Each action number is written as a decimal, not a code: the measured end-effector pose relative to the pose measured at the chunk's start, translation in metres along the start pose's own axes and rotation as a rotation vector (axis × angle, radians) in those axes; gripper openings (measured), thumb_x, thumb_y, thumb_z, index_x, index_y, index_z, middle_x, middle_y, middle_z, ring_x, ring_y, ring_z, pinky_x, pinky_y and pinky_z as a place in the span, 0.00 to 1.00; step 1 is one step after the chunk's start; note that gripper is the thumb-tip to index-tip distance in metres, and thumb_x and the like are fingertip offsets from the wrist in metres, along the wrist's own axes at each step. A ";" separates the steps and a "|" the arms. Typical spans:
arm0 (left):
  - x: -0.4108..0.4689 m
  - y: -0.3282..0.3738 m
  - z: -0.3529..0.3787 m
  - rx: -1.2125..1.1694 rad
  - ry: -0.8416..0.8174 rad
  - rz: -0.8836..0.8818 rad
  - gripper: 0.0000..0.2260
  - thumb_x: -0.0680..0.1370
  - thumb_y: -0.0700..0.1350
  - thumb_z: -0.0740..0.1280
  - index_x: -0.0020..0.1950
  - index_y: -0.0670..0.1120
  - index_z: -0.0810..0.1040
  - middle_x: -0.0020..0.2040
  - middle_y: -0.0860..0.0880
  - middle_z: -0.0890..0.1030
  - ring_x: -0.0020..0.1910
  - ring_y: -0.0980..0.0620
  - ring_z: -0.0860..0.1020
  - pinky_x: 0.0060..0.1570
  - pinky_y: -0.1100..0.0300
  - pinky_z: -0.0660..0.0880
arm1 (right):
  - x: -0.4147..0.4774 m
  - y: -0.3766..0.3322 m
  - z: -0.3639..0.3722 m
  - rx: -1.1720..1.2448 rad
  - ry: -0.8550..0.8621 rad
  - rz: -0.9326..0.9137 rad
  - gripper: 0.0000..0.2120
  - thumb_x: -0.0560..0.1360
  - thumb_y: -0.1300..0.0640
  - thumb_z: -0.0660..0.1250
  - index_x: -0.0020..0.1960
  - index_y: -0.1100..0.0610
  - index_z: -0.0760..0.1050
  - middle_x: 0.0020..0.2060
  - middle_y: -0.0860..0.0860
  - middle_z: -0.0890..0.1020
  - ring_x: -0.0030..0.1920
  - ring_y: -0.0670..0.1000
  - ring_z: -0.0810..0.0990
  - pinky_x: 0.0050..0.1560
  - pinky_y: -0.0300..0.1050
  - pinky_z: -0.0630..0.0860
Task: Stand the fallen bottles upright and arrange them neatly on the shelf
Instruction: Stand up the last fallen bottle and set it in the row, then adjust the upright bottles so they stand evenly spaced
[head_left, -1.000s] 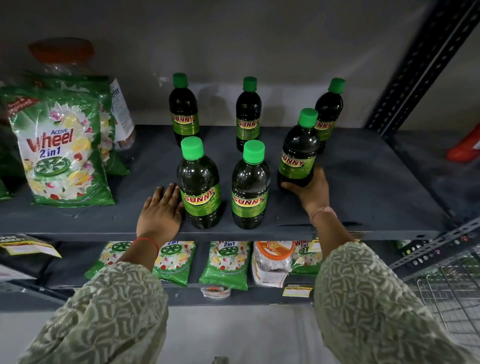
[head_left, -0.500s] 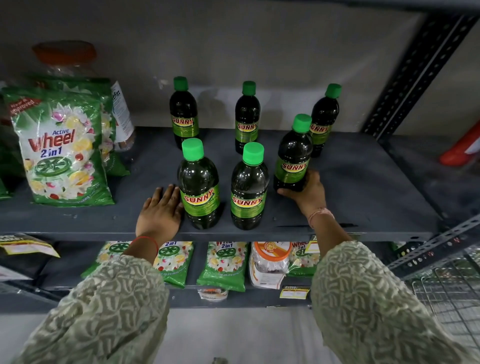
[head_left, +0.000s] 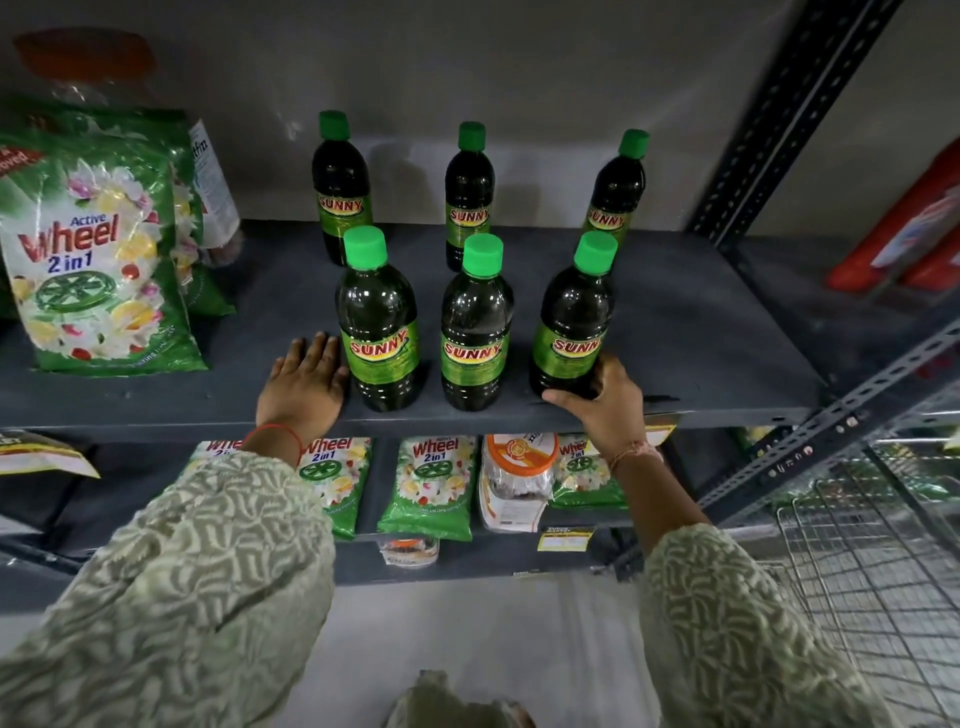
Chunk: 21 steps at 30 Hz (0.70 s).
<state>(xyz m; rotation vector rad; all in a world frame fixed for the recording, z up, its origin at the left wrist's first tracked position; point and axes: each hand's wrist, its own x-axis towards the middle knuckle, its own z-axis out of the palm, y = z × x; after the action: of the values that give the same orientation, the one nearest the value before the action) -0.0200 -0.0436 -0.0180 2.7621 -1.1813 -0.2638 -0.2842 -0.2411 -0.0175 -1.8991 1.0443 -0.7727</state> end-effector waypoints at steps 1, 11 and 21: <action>0.001 -0.001 0.001 -0.004 0.001 0.000 0.24 0.81 0.48 0.47 0.76 0.46 0.47 0.79 0.46 0.46 0.77 0.44 0.46 0.76 0.49 0.47 | -0.003 0.000 -0.001 -0.001 -0.001 0.000 0.30 0.61 0.54 0.78 0.57 0.60 0.70 0.51 0.54 0.79 0.51 0.50 0.76 0.50 0.42 0.72; -0.019 0.002 0.006 -0.422 0.320 -0.091 0.18 0.81 0.42 0.53 0.68 0.36 0.67 0.69 0.34 0.70 0.70 0.37 0.65 0.69 0.46 0.62 | -0.015 -0.001 -0.005 -0.026 -0.031 0.009 0.31 0.61 0.55 0.78 0.59 0.59 0.68 0.54 0.54 0.79 0.54 0.53 0.76 0.50 0.44 0.71; -0.099 0.136 0.036 -1.001 0.362 -0.028 0.36 0.67 0.48 0.75 0.71 0.38 0.65 0.68 0.38 0.72 0.68 0.41 0.70 0.67 0.45 0.69 | -0.024 -0.008 0.000 -0.016 0.012 -0.046 0.36 0.60 0.54 0.78 0.64 0.57 0.66 0.57 0.56 0.78 0.58 0.55 0.75 0.59 0.50 0.72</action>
<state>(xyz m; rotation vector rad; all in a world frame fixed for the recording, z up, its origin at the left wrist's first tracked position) -0.1904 -0.0671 -0.0176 1.8362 -0.6422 -0.2475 -0.2928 -0.2174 -0.0132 -1.9404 1.0202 -0.8050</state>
